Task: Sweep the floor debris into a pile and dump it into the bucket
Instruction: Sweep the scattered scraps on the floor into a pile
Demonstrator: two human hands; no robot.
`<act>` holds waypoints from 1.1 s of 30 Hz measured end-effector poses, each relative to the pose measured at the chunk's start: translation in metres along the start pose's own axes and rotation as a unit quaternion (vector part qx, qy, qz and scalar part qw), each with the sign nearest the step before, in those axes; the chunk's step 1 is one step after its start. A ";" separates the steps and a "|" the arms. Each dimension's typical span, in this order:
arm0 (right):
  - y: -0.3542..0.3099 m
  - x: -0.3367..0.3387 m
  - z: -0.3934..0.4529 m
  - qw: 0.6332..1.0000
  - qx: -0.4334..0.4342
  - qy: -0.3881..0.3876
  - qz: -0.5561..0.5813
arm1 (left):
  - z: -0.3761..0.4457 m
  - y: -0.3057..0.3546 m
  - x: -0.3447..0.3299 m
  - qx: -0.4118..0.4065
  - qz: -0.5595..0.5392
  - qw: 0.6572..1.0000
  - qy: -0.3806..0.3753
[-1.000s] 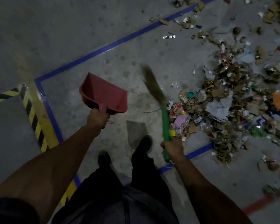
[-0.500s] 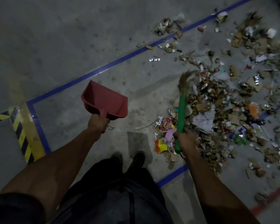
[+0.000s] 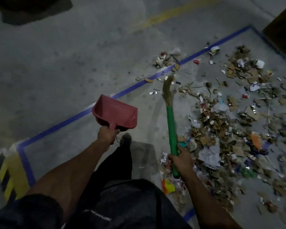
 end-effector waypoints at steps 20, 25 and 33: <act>-0.210 -0.105 0.212 0.977 0.041 -0.141 -0.157 | 0.145 0.214 0.029 -0.028 0.230 0.971 0.063; -0.224 -0.120 0.271 0.983 -0.015 -0.156 -0.099 | 0.161 0.259 0.007 -0.035 0.302 0.947 0.105; -0.191 -0.085 0.347 0.958 -0.226 -0.017 0.178 | 0.195 0.320 -0.045 -0.030 0.364 0.924 0.115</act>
Point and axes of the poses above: each hand's wrist, its own z-axis towards the middle knuckle, its own x-axis out of the back of the hand, y = z × x, the point moved 2 cm from there along z, towards the middle knuckle, and after that the axes turned 6 degrees about x, right-handed, at the moved point
